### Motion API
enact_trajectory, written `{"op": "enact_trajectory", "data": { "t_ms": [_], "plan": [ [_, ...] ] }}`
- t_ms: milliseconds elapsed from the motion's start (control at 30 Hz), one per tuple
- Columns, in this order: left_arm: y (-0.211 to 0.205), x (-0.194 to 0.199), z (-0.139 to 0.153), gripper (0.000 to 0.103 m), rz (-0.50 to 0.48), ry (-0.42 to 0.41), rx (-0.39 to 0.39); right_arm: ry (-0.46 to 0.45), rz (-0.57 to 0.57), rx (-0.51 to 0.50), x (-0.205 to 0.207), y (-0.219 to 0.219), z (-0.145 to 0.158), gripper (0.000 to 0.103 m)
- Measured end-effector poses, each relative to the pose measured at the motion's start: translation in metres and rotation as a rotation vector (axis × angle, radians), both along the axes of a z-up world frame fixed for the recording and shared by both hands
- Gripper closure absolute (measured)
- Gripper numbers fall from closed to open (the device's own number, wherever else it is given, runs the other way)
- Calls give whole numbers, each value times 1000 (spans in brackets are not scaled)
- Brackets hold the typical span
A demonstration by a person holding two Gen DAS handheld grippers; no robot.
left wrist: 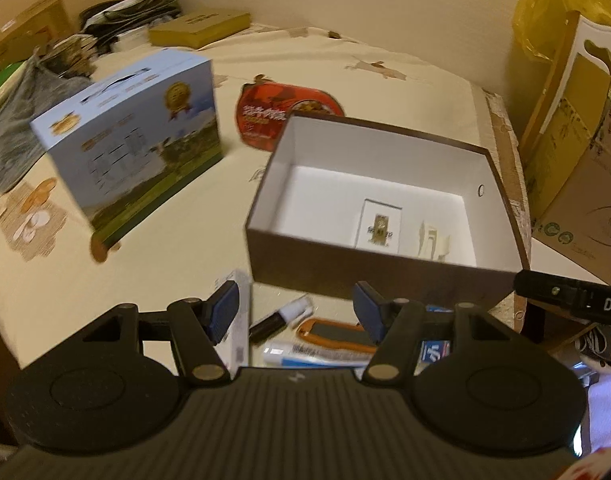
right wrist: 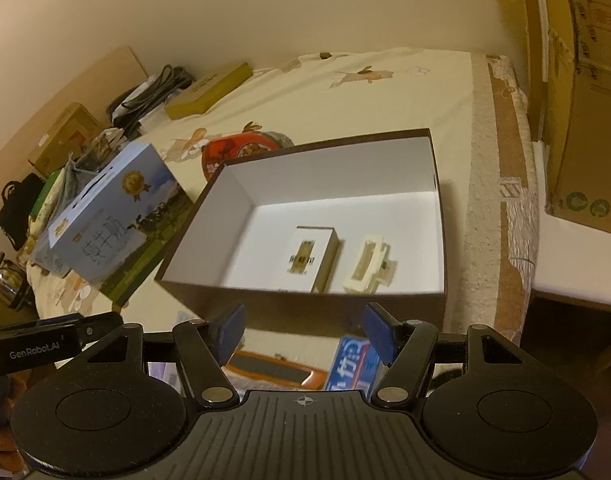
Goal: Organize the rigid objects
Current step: 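Withdraw both open tools from the brown box back toward the items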
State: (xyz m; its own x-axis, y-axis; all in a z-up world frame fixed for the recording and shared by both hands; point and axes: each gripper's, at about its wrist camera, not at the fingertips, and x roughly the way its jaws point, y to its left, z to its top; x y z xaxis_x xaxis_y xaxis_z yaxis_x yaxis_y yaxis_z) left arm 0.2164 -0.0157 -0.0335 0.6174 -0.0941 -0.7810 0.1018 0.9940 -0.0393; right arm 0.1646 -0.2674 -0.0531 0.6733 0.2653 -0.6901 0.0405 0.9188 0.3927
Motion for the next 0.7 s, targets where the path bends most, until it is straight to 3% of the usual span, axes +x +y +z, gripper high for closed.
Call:
{"op": "enact_trajectory", "data": {
  "t_ms": [367,700],
  "plan": [
    [29,-52,2,44,71,11,-16,7,20,-3,-39,12,1,40],
    [35,-82,-4,43,48,24,-19,55,79,-26,-59,26,-12,40]
  ]
}}
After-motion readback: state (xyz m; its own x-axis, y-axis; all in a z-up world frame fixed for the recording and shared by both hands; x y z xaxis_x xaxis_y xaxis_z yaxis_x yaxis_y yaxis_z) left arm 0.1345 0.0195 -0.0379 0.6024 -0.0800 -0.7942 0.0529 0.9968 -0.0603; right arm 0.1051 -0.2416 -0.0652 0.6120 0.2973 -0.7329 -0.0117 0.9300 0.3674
